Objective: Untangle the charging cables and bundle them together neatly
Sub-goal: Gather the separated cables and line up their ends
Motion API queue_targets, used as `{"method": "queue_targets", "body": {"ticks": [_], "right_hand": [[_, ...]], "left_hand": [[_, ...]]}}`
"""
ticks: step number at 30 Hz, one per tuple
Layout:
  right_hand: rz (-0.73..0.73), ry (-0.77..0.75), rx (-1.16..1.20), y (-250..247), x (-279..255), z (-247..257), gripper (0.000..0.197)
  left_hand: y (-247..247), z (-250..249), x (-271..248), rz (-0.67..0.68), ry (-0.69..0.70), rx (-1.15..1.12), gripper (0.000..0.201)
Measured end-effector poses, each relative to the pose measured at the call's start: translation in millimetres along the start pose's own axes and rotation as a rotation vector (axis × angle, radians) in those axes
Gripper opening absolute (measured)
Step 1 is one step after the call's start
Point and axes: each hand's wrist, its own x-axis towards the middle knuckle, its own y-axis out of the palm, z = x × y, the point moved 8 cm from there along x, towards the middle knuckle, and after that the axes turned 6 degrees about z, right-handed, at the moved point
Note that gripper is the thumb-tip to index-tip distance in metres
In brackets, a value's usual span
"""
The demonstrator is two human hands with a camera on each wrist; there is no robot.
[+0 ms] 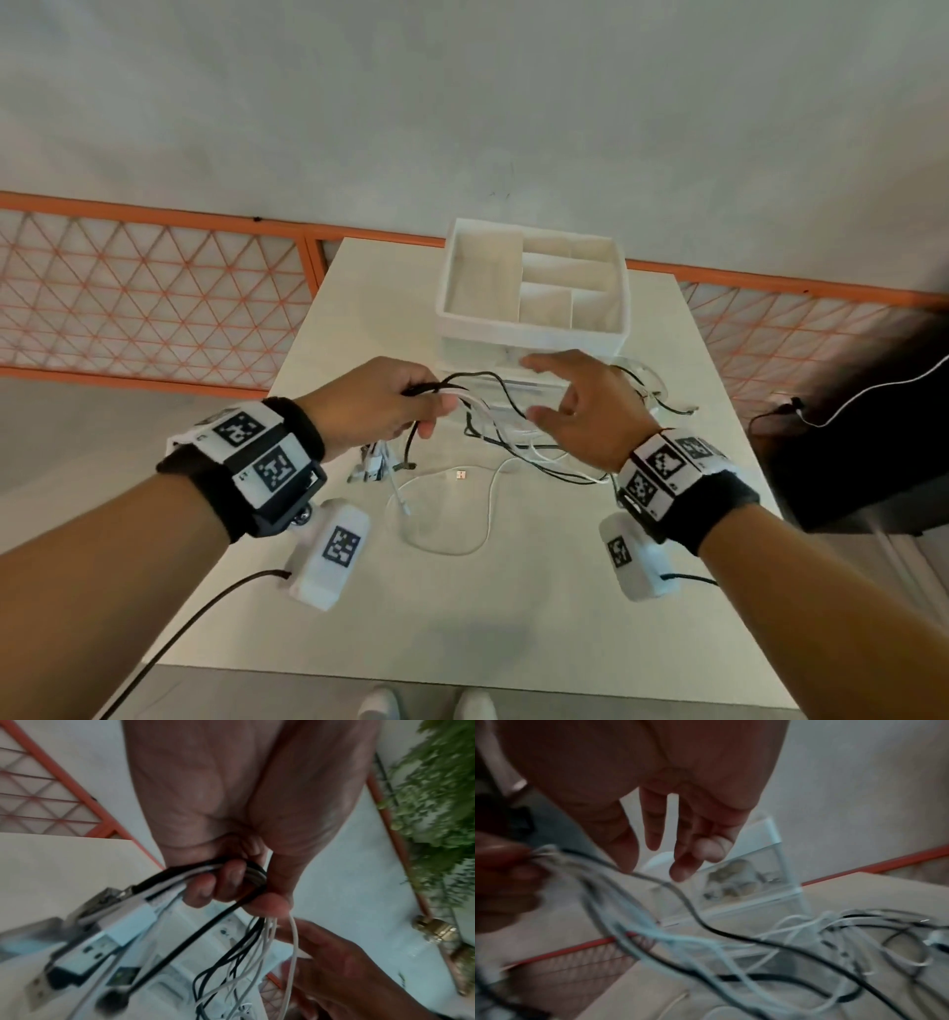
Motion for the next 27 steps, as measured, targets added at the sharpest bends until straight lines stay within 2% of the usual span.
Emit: {"method": "queue_targets", "body": {"ticks": [3, 5, 7, 8, 10, 13, 15, 17, 18, 19, 20, 22, 23, 24, 25, 27], "right_hand": [[0.116, -0.077, 0.111, 25.5, 8.1, 30.8, 0.058], [0.13, -0.063, 0.143, 29.6, 13.7, 32.2, 0.039], [0.076, -0.025, 0.143, 22.3, 18.0, 26.6, 0.011], [0.027, -0.003, 0.147, 15.3, 19.2, 22.3, 0.006], [-0.086, 0.05, 0.145, 1.3, 20.3, 10.4, 0.009], [-0.195, 0.089, 0.116, -5.5, 19.5, 0.6, 0.01], [-0.295, 0.0, 0.07, -3.8, 12.1, 8.9, 0.016], [-0.352, -0.226, 0.054, 10.3, -3.1, 29.6, 0.025], [-0.32, -0.333, 0.036, 24.1, -12.4, 41.0, 0.024], [-0.214, -0.406, -0.003, 47.1, -19.1, 48.5, 0.022], [-0.04, -0.422, -0.085, 74.2, -23.1, 52.1, 0.025], [0.408, -0.22, -0.384, 129.7, -26.6, 30.4, 0.041], [0.575, -0.086, -0.51, 146.6, -28.9, 8.7, 0.051], [0.66, 0.018, -0.583, 153.2, -29.8, -7.6, 0.058], [0.681, 0.085, -0.621, 153.8, -28.6, -17.2, 0.058], [0.644, 0.138, -0.676, 150.6, -22.7, -23.8, 0.04]], "left_hand": [[8.4, -15.3, 1.7, 0.049, 0.036, 0.089, 0.025], [9.5, -19.6, 0.6, 0.062, 0.052, 0.138, 0.02], [4.8, -16.6, -1.3, 0.032, 0.039, 0.114, 0.017], [1.2, -12.3, -1.7, 0.004, 0.021, 0.09, 0.017], [-2.1, 0.5, -2.0, -0.03, -0.045, 0.066, 0.017], [3.4, 23.2, -0.4, -0.014, -0.177, 0.012, 0.019], [4.0, 31.4, 0.3, -0.056, -0.229, -0.052, 0.021], [-2.7, 34.7, -0.6, -0.153, -0.245, -0.106, 0.022], [-6.9, 35.3, -0.8, -0.196, -0.244, -0.122, 0.02], [-11.1, 35.9, -1.1, -0.229, -0.24, -0.139, 0.018], [-14.9, 35.3, -1.9, -0.25, -0.232, -0.153, 0.015], [-20.6, 31.3, -2.9, -0.26, -0.198, -0.137, 0.016], [-22.5, 28.2, -3.3, -0.253, -0.18, -0.104, 0.018], [-23.7, 24.6, -4.0, -0.243, -0.164, -0.068, 0.02], [-24.2, 21.6, -4.7, -0.231, -0.151, -0.043, 0.021], [-24.0, 18.0, -6.1, -0.214, -0.131, -0.013, 0.021]]}}
